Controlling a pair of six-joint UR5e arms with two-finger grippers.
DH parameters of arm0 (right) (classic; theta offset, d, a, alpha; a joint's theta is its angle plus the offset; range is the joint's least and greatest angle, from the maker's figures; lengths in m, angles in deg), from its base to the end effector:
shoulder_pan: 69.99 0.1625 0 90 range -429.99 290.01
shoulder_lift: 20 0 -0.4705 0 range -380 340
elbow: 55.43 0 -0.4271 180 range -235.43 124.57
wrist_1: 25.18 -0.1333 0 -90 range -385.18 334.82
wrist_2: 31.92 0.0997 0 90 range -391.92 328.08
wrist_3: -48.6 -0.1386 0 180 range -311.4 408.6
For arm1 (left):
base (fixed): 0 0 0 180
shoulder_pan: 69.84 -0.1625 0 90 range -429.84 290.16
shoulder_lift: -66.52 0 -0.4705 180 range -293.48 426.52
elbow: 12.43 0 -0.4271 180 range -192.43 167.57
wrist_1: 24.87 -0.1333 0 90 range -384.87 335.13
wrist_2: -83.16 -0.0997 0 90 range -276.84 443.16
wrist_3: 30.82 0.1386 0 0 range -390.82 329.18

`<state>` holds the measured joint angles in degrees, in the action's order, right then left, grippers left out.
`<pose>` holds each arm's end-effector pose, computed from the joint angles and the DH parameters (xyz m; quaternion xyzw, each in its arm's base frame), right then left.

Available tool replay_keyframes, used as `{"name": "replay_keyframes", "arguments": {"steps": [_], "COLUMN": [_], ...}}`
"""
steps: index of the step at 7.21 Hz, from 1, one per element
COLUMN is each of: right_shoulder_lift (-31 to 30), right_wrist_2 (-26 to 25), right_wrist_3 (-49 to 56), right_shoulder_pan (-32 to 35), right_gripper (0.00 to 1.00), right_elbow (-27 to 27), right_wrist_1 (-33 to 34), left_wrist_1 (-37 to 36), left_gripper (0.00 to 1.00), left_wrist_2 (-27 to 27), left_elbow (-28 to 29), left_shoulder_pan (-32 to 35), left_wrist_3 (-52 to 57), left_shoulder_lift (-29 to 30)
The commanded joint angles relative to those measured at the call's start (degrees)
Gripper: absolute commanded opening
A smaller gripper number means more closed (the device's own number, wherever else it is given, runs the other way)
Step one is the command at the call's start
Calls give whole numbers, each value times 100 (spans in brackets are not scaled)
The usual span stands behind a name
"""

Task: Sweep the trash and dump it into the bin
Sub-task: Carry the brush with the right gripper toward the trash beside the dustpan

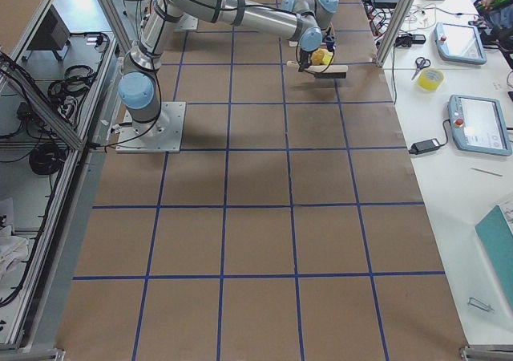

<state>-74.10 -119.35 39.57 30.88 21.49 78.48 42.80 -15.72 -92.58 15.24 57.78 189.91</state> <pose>0.2777 -0.7063 0.2254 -0.0142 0.9965 0.0825 0.0082 -0.0474 -0.7541 0.2457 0.6656 0.7422 0.0636 0.0454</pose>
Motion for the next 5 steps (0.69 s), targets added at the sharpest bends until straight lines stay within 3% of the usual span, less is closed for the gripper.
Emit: {"name": "replay_keyframes", "arguments": {"steps": [1,5], "right_shoulder_lift": [223,312], "right_wrist_2": [7,332], "right_wrist_3": [-213,-897], "right_shoulder_pan": [238,590], "right_gripper": [0,0], "right_elbow": [-185,-432], "right_wrist_1": [23,172], "left_wrist_1": [10,10], "left_gripper": [17,15], "left_wrist_2": [0,0], "left_elbow": [-1,-1], "left_shoulder_pan": [0,0], "left_wrist_3": [0,0], "left_shoulder_lift": [1,18]}}
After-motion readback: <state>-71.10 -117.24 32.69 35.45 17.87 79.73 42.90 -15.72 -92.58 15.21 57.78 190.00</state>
